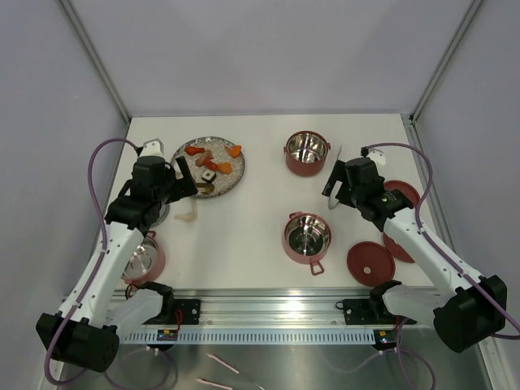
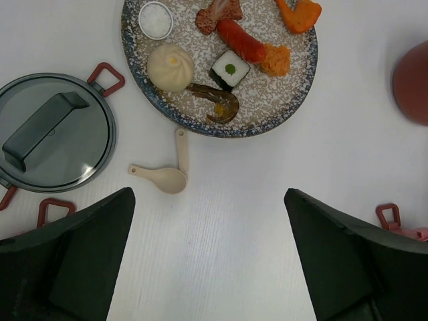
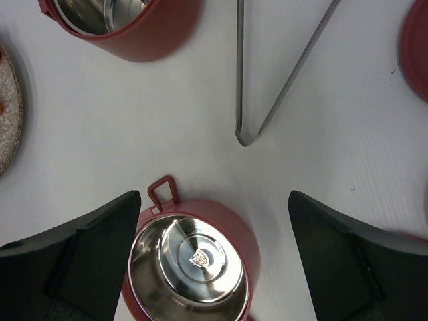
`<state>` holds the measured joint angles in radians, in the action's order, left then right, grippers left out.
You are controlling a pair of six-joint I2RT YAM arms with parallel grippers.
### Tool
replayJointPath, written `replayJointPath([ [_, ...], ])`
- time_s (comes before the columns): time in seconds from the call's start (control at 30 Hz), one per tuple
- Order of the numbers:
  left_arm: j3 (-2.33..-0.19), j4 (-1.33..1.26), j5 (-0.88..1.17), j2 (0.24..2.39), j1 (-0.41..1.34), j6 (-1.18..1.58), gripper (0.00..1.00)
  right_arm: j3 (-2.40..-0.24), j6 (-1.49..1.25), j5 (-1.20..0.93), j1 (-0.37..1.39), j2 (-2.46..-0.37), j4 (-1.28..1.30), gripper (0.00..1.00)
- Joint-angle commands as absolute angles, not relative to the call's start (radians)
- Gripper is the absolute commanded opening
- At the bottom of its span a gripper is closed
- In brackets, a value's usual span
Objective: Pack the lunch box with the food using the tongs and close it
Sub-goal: Pick up the clamp at the center of the board.
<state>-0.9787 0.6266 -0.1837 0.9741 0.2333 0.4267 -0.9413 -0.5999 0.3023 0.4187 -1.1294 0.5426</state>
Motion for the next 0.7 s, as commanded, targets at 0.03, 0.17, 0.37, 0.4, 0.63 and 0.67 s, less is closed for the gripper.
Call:
replayJointPath([
  [0.03,-1.003,0.578,-0.238,0.98,0.236,0.423,0.99,-0.916,-0.606,0.313,0.419,-1.109,0.503,0.99],
  [0.17,-1.025,0.594,-0.227,0.997,0.236,0.419,0.99,-0.916,-0.574,0.275,0.419,-1.12,0.479,0.99],
  [0.37,-1.091,0.66,-0.203,1.058,0.236,0.38,0.99,-1.032,-0.555,0.363,0.413,-1.313,0.59,1.0],
  [0.4,-1.094,0.669,-0.196,1.065,0.236,0.377,0.99,-1.057,-0.554,0.364,0.402,-1.33,0.595,0.99],
  [0.63,-1.092,0.661,-0.202,1.069,0.238,0.345,0.99,-1.072,-0.646,0.173,0.192,-1.431,0.529,0.67],
  [0.67,-1.094,0.661,-0.206,1.069,0.238,0.345,0.99,-1.081,-0.658,0.184,0.187,-1.469,0.537,0.62],
])
